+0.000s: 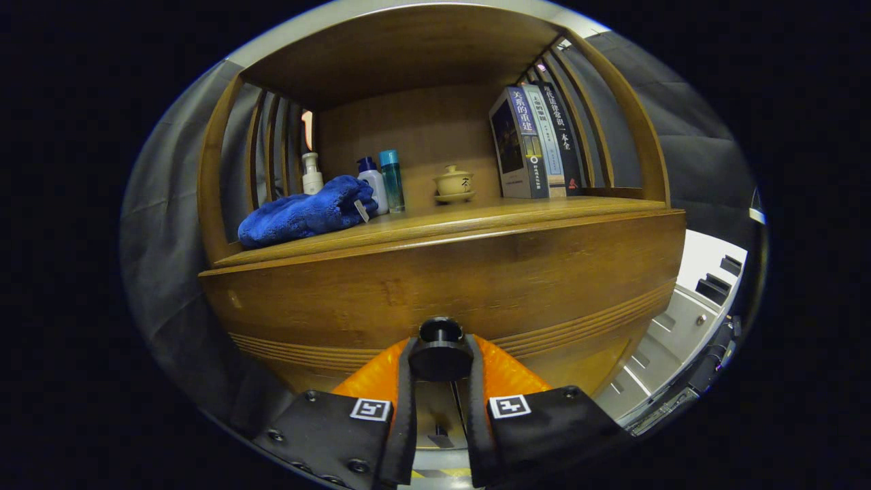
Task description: Pull open the drawer, take out the items inside it, and place them on the countertop above the cabinet.
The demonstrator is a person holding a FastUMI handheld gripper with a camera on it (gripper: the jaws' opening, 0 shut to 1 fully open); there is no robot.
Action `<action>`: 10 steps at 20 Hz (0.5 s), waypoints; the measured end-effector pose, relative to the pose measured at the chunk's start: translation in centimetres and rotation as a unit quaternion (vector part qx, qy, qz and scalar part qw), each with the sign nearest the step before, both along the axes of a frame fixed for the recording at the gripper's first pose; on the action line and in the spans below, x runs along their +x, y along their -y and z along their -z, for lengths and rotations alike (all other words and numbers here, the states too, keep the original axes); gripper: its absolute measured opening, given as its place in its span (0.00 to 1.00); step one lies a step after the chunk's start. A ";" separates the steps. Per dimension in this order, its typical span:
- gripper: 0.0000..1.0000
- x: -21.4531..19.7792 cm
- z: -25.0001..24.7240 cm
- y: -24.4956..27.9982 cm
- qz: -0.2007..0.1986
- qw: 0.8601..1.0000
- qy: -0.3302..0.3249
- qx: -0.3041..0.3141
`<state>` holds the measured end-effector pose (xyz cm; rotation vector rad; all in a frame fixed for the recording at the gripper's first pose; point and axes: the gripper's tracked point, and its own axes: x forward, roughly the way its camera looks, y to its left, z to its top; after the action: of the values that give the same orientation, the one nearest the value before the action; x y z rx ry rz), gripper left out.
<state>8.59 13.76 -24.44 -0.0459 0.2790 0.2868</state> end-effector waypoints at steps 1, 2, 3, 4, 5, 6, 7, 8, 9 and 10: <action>0.40 -0.5 0.0 0.2 -0.001 1.000 -0.002 -0.004; 0.40 -1.1 0.0 0.4 -0.002 1.000 -0.002 -0.007; 0.40 -1.7 0.0 0.6 -0.002 1.000 -0.002 -0.010; 0.39 -2.3 -0.1 0.7 -0.003 1.000 -0.002 -0.010; 0.39 -2.8 0.0 0.9 -0.002 1.000 -0.004 -0.010; 0.39 -3.3 -0.1 1.0 -0.001 1.000 -0.004 -0.011; 0.39 -3.8 -0.1 1.3 0.002 1.000 -0.004 -0.013; 0.39 -4.3 -0.1 1.4 0.003 1.000 -0.004 -0.017; 0.39 -4.7 -0.1 1.6 0.002 1.000 -0.006 -0.019; 0.39 -5.3 -0.1 1.7 0.001 1.000 -0.008 -0.018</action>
<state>3.27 12.02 -24.36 -0.0788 0.3009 0.2797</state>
